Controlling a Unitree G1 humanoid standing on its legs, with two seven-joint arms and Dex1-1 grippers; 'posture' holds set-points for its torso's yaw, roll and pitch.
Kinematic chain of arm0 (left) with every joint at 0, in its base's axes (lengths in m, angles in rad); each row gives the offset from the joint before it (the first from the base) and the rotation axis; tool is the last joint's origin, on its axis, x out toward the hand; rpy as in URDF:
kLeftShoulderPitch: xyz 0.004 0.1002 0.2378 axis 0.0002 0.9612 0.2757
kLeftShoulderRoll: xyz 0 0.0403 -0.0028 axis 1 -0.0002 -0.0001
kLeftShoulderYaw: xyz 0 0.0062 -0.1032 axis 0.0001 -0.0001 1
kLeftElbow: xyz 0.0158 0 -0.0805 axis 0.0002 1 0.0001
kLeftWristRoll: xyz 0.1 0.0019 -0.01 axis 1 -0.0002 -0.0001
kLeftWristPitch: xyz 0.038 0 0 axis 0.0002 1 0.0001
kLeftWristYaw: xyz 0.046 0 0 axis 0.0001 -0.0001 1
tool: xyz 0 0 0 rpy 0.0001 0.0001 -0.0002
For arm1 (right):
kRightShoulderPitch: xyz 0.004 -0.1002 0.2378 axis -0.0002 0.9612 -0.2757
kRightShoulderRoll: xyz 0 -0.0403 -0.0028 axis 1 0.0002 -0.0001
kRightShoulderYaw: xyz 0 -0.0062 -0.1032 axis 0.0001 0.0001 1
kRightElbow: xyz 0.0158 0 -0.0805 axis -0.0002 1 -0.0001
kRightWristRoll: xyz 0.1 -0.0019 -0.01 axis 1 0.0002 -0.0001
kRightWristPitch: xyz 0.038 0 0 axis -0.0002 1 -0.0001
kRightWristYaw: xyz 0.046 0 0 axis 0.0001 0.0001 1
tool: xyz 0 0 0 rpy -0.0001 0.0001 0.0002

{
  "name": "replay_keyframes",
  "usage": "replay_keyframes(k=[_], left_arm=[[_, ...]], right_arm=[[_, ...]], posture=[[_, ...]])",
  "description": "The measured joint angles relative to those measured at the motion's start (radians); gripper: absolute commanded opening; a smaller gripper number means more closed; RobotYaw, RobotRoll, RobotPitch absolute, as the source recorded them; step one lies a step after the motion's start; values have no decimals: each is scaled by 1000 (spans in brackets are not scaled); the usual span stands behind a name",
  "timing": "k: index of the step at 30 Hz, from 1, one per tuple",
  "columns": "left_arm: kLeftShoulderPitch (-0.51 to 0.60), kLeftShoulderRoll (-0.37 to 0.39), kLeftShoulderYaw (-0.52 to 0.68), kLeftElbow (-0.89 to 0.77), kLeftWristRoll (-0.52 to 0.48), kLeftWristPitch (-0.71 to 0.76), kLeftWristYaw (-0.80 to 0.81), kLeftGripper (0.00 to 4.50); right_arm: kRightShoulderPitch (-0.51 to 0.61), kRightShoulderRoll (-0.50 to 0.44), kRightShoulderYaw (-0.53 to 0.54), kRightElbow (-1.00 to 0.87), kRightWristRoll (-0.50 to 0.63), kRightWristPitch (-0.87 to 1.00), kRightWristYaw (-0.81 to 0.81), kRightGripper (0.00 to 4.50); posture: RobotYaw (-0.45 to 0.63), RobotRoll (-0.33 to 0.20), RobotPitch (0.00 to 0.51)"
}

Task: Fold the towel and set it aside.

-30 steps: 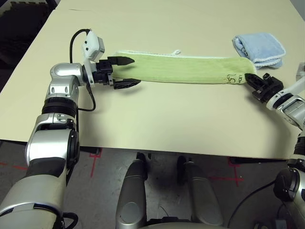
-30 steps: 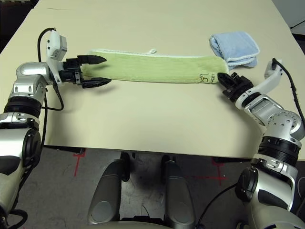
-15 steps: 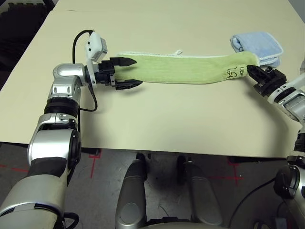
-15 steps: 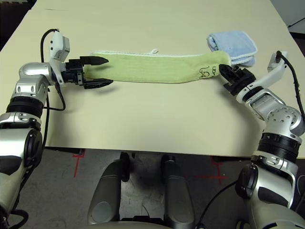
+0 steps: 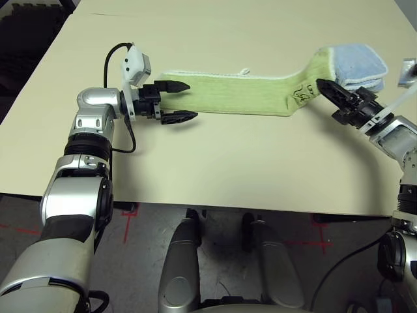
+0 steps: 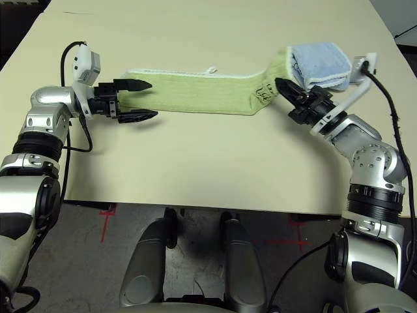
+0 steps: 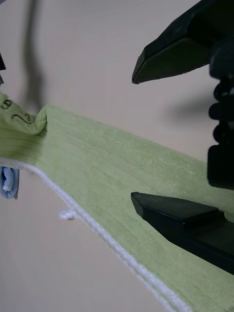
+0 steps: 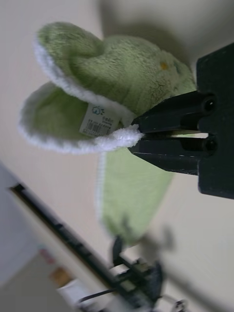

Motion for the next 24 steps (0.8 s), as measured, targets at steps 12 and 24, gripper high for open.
replay_keyframes(k=[12, 24], left_arm=[[0, 1, 0, -2, 2, 10, 0, 4500], [0, 2, 0, -6, 5, 25, 1, 4500]], right_arm=[[-146, 139, 188, 2, -164, 27, -127, 41], [-204, 192, 259, 53, -255, 79, -172, 41]], posture=[[7, 0, 306], [16, 0, 306]])
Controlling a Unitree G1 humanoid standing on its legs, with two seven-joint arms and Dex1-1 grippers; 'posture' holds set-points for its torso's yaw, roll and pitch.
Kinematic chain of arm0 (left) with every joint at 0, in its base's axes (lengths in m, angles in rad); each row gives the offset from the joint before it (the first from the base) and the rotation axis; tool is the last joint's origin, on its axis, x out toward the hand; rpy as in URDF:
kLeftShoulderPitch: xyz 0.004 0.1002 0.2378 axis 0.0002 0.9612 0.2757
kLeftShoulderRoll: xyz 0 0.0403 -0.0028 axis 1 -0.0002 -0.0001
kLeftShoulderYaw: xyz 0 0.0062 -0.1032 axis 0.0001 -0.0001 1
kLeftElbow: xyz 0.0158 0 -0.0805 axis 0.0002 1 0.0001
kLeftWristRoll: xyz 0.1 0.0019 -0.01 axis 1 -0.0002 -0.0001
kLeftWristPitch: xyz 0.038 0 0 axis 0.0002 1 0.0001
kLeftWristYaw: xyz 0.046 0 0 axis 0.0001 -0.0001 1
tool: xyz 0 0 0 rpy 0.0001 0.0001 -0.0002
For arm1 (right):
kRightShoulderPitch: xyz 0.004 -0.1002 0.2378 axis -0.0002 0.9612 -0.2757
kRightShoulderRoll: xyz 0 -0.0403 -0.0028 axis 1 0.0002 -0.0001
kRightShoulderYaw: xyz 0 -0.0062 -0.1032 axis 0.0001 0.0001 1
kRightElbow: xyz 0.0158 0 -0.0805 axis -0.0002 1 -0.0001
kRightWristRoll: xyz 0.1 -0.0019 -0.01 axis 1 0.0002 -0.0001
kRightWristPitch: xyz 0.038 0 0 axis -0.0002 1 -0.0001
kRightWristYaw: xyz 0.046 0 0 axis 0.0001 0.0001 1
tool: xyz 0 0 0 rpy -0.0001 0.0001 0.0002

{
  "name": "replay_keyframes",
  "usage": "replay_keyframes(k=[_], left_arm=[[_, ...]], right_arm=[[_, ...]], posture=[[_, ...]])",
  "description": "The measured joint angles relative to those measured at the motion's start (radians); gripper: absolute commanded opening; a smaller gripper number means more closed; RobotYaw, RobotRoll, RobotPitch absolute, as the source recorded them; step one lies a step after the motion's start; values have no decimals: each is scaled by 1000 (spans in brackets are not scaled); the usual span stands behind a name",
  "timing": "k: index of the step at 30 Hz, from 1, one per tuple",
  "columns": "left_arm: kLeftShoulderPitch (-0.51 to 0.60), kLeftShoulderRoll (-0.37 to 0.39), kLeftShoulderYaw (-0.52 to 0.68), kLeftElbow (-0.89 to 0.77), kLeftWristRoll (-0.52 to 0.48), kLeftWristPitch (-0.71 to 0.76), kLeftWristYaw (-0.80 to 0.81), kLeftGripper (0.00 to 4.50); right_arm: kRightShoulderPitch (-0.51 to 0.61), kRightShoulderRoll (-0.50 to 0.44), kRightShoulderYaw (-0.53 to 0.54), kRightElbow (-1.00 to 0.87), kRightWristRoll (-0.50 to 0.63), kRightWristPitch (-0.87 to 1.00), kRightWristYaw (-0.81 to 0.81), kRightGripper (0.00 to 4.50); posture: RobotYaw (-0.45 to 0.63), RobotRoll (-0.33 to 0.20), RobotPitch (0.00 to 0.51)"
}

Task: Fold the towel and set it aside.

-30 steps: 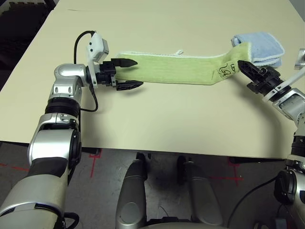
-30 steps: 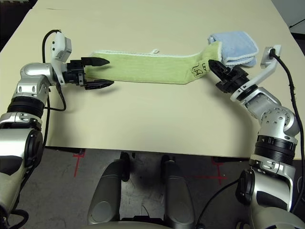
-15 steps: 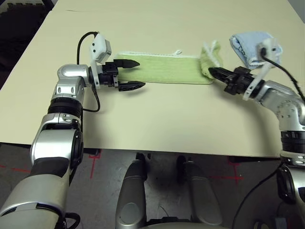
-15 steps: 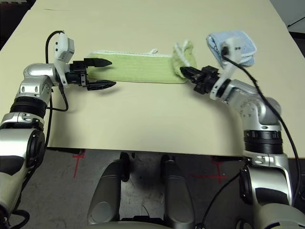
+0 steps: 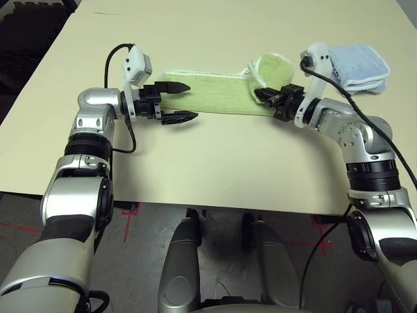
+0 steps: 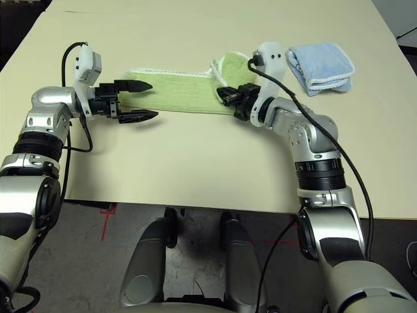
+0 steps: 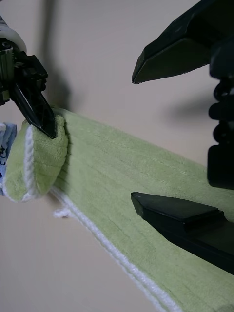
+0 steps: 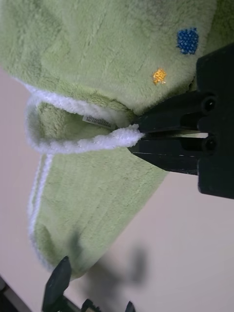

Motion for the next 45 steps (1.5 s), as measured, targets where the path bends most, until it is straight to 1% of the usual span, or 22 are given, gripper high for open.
replay_keyframes(k=[3, 5, 7, 8, 10, 13, 16, 18, 21, 30, 33, 36, 38, 41, 42, 45], left_arm=[[0, 1, 0, -1, 0, 2, 0, 4500], [0, 3, 0, -2, 1, 6, 0, 4500], [0, 4, 0, -4, 1, 11, 0, 4500], [0, 4, 0, -4, 1, 13, 0, 4500], [0, 4, 0, -4, 1, 15, 0, 4500], [0, 3, 0, -5, 1, 17, 0, 4500], [0, 3, 0, -5, 1, 17, 1, 4500], [0, 3, 0, -5, 1, 17, 1, 4500], [0, 2, 0, -5, 2, 17, 2, 4500], [0, -2, -1, -5, 3, 17, 4, 4500], [0, -3, -1, -5, 4, 18, 4, 4500], [0, -5, -2, -6, 4, 19, 4, 4500], [0, -7, -2, -13, 4, 21, 5, 4500], [2, -10, 3, -36, 0, 25, 15, 4500], [3, -12, 7, -40, -5, 25, 24, 4500], [20, -22, 13, -53, -10, 27, 43, 4500]], right_arm=[[0, 6, 19, 0, -14, 20, -2, 41], [0, 31, 17, -1, -14, 53, -23, 41], [0, 47, 17, -2, -14, 68, -33, 588], [0, 47, 17, -2, -15, 69, -32, 784], [-1, 45, 25, -4, -22, 64, -19, 1523], [-4, 28, 63, -5, -45, 25, 33, 2723], [-4, 13, 75, -5, -61, -31, 98, 3839], [-4, 5, 75, -6, -62, -76, 152, 4480], [-4, -12, 73, -10, -55, -119, 224, 4480], [-3, -114, 63, 1, -46, -258, 457, 4480], [-3, -118, 78, 19, -67, -272, 484, 4480], [-4, -97, 89, 47, -87, -315, 487, 4480], [-6, -84, 85, 101, -113, -443, 487, 4480], [-19, -71, 33, 208, -120, -628, 493, 4480], [-29, -76, 7, 252, -120, -712, 513, 4480], [-49, -112, -36, 358, -122, -879, 568, 4480]], posture=[[16, 0, 306], [12, 0, 306], [12, 0, 306], [10, 0, 307], [9, 0, 307], [6, 0, 307], [1, 0, 307], [-3, 0, 307], [-3, 0, 307], [-7, 0, 307], [0, 0, 306], [3, 0, 306], [6, 0, 306], [10, 0, 310], [10, 0, 310], [18, 0, 313]])
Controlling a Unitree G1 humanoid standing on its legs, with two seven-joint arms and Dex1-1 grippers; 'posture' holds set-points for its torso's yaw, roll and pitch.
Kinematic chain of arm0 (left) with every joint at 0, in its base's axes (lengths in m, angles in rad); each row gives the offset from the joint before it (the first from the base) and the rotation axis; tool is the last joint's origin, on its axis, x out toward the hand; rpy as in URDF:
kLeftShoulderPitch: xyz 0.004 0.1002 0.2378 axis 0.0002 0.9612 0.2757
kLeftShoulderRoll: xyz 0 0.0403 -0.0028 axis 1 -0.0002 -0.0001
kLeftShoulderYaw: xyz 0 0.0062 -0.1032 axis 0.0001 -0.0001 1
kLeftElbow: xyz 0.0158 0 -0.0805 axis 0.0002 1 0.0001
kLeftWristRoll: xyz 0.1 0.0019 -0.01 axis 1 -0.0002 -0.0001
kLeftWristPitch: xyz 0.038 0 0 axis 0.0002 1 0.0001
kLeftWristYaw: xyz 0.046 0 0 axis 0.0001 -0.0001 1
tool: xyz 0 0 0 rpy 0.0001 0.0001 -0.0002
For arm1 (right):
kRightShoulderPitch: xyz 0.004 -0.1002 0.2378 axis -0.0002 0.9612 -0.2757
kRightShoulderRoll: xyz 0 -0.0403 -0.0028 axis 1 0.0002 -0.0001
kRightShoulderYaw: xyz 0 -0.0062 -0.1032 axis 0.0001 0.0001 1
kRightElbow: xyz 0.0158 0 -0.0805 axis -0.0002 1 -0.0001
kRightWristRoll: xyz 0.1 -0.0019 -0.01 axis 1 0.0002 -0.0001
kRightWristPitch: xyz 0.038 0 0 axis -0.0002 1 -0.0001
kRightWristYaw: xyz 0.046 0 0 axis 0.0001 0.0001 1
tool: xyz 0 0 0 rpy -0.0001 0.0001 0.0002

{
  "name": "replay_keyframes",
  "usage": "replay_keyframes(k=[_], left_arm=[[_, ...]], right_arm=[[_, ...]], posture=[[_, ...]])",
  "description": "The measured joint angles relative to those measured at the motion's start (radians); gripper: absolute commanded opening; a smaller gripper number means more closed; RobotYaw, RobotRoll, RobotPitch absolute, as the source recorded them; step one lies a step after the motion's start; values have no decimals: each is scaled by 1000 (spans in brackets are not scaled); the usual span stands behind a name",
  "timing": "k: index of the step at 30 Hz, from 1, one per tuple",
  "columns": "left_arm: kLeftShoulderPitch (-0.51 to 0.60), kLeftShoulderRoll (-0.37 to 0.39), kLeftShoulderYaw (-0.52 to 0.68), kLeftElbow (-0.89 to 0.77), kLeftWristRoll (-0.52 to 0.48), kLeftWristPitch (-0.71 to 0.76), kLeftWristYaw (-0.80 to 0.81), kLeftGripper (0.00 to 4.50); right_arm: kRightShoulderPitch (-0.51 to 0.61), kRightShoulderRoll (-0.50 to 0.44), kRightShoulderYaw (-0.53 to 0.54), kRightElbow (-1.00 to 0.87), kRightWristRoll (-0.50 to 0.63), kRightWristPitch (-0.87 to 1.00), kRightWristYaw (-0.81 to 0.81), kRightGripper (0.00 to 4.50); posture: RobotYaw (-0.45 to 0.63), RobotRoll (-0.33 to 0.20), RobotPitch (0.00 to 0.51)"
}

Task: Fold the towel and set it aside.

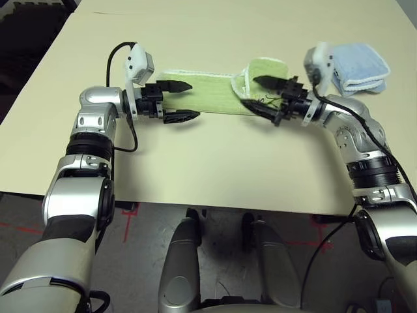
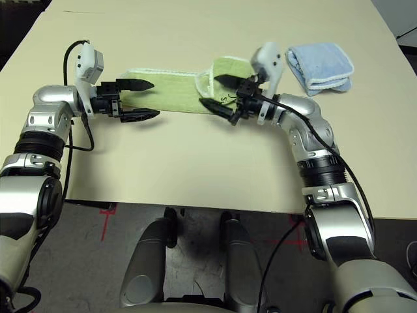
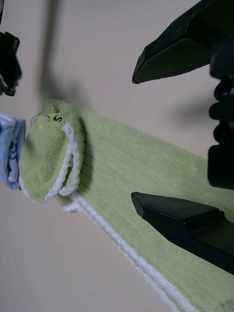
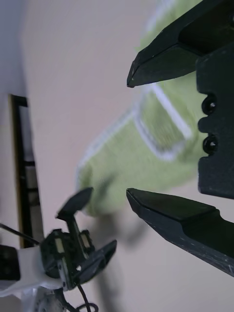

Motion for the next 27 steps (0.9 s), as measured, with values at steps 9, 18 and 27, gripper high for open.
replay_keyframes(k=[9, 18, 27], left_arm=[[41, -5, 9, -61, -12, 7, 43, 4500], [58, 1, 9, -68, -20, 20, 49, 4500], [58, 1, 9, -70, -21, 23, 50, 4500]], right_arm=[[-50, -69, -54, 326, -9, -189, 155, 3202], [-66, -77, -63, 371, -10, -164, 205, 23], [-100, -65, -56, 394, -48, -157, 182, 23]], posture=[[48, 0, 309], [49, 0, 302], [49, 0, 298]])
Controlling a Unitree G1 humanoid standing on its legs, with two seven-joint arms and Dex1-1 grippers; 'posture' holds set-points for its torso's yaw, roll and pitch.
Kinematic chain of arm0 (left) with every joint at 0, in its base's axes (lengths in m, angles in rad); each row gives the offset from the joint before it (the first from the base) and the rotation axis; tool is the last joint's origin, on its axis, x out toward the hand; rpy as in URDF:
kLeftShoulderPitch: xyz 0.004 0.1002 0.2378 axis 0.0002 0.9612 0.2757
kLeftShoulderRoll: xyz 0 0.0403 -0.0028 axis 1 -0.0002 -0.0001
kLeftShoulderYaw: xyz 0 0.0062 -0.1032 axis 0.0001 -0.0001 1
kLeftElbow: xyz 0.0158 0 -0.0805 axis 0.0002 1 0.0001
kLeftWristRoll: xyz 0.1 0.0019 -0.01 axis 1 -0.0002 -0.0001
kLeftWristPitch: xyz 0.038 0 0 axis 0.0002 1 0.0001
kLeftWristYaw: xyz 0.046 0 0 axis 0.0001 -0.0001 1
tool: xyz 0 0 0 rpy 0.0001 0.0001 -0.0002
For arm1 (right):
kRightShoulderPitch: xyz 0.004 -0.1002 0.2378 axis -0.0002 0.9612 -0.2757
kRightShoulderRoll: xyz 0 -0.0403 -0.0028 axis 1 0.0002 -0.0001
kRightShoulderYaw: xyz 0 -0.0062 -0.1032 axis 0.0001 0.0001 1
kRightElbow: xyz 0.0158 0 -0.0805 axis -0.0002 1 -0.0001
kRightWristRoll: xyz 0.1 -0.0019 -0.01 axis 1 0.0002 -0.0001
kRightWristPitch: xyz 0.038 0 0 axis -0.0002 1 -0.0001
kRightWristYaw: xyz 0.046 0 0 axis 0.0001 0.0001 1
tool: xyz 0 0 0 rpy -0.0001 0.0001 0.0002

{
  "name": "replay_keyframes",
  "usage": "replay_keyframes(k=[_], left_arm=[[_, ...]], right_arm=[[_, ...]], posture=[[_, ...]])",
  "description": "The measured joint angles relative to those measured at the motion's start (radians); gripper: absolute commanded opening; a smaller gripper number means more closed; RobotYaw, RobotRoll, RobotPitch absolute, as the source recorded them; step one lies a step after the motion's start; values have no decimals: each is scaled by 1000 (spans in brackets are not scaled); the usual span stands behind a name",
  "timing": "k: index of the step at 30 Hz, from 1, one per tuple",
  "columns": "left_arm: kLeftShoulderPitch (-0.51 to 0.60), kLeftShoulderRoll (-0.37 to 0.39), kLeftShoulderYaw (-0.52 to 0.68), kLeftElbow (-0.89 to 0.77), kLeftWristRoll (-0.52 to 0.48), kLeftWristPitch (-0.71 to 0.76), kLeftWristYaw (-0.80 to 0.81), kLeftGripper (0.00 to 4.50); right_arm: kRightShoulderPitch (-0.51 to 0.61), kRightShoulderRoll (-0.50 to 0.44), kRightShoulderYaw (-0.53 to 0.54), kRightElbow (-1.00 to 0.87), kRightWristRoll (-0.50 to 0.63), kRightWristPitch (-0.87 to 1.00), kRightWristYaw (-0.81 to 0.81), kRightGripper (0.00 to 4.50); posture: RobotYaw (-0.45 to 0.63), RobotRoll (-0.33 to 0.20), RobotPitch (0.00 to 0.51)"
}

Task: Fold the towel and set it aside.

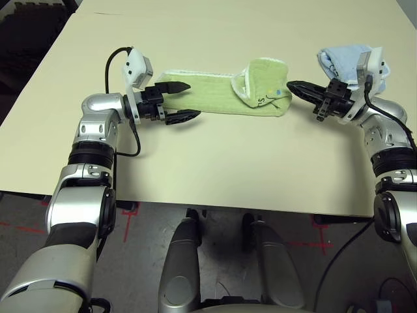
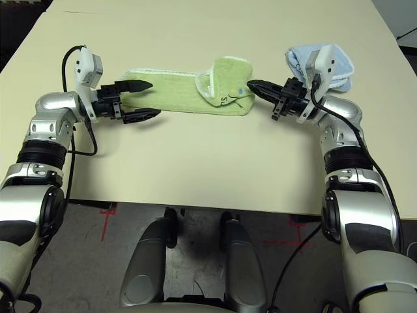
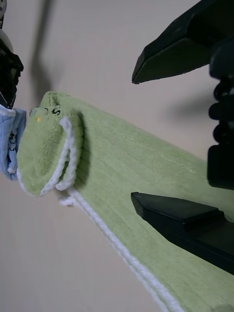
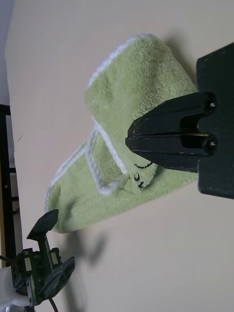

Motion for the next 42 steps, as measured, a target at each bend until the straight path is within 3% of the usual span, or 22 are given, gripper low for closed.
replay_keyframes(k=[16, 24, 29, 36, 42], left_arm=[[27, 6, 0, -50, -5, 31, 2, 4500], [36, 21, 0, -75, -10, 46, 2, 4500], [36, 18, -2, -74, -10, 48, 2, 4500], [36, 13, -2, -74, -12, 48, 3, 4500], [36, 13, -2, -75, -14, 48, 3, 4500]], right_arm=[[-142, 168, 99, 235, -218, -58, -200, 23], [-133, 160, 118, 227, -252, -6, -180, 23], [-133, 163, 104, 213, -236, 16, -157, 23], [-131, 162, 19, 141, -117, 46, -48, 23], [-168, 146, -47, 140, -70, 46, -110, 23]], posture=[[91, 0, 306], [75, 0, 306], [69, 0, 305], [71, 0, 301], [79, 0, 312]])
